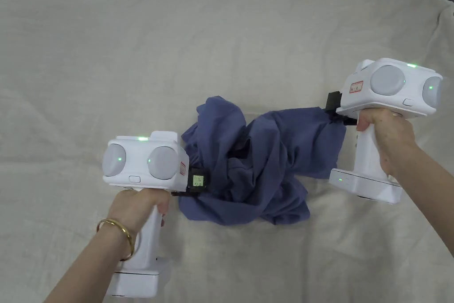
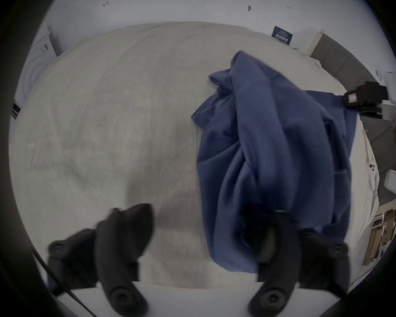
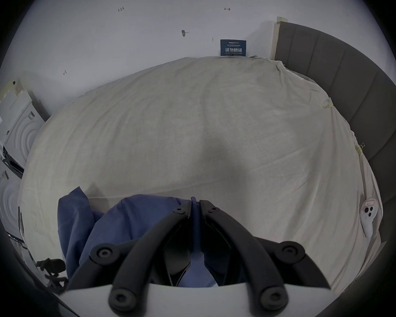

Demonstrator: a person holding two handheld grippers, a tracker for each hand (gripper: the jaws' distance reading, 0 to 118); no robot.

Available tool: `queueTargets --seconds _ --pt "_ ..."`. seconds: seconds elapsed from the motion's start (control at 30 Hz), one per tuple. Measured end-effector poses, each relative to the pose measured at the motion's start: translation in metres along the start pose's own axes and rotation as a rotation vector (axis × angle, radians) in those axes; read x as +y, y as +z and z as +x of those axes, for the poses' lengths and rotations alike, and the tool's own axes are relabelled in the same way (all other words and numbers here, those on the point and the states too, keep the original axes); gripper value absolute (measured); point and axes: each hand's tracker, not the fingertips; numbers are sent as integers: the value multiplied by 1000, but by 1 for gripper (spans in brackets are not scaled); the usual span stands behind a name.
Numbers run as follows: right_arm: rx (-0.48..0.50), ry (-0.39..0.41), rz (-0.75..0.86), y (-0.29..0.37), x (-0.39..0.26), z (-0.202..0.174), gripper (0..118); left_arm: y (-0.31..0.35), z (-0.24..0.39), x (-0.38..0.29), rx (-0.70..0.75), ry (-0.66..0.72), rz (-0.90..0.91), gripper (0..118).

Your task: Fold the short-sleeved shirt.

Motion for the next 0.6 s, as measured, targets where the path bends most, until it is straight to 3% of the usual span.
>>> queueTargets --seconds 0.17,0.2,0.43,0.6 --pt "-1 -2 -1 6 -8 7 6 -2 8 -6 -7 -73 15 6" --pt "-2 -2 -1 7 -9 8 6 1 8 -8 -9 -57 11 0" --pt "4 -4 34 40 -6 22 6 36 -9 -4 -76 70 124 0" --pt "73 -72 125 97 7 41 6 89 -29 15 -85 98 248 0"
